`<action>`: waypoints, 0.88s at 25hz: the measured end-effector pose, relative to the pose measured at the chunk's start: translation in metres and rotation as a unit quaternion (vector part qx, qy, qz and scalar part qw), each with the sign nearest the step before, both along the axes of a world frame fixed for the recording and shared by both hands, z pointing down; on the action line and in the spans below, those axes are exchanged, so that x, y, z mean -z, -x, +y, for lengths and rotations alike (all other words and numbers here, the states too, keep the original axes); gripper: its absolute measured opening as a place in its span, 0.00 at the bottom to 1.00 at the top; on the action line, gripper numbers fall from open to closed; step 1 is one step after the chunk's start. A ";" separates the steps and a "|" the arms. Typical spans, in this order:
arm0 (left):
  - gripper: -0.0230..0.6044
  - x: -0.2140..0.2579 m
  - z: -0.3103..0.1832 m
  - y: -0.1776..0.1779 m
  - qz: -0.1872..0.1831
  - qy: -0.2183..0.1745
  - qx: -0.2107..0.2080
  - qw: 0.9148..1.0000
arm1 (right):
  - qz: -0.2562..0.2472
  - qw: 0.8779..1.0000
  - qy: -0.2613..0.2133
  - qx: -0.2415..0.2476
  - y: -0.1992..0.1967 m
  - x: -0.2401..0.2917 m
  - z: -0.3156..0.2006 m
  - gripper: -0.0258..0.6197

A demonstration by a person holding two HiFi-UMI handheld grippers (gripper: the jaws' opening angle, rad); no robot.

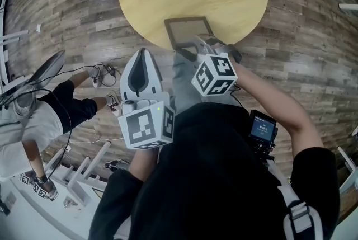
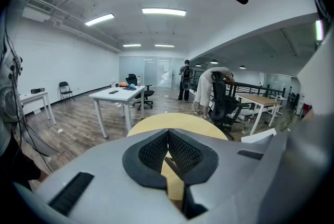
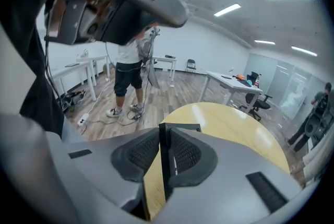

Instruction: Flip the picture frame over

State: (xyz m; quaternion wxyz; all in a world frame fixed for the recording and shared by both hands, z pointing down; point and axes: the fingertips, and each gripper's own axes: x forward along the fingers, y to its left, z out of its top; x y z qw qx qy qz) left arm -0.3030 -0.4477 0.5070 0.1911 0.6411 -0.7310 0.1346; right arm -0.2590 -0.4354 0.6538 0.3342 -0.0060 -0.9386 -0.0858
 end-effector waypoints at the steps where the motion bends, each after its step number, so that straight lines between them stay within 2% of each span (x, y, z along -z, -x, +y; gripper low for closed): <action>1: 0.07 -0.002 -0.002 -0.002 0.000 0.001 -0.001 1.000 | -0.015 1.000 0.014 -0.012 -0.001 0.005 -0.009 0.16; 4: 0.07 -0.004 -0.012 -0.009 -0.002 0.003 -0.008 1.000 | -0.059 0.995 0.058 -0.048 -0.007 0.023 -0.036 0.16; 6: 0.07 0.000 -0.016 -0.014 -0.003 0.004 -0.014 1.000 | -0.091 0.988 0.102 -0.078 -0.014 0.038 -0.049 0.16; 10: 0.07 0.007 -0.018 -0.023 -0.006 0.004 -0.022 1.000 | -0.153 0.957 0.192 -0.154 -0.039 0.059 -0.073 0.16; 16: 0.07 0.005 -0.032 -0.035 -0.010 0.005 -0.035 0.999 | -0.220 0.885 0.305 -0.274 -0.095 0.055 -0.119 0.16; 22: 0.07 0.005 -0.038 -0.045 -0.014 0.008 -0.052 0.998 | -0.288 0.798 0.381 -0.367 -0.156 0.045 -0.147 0.16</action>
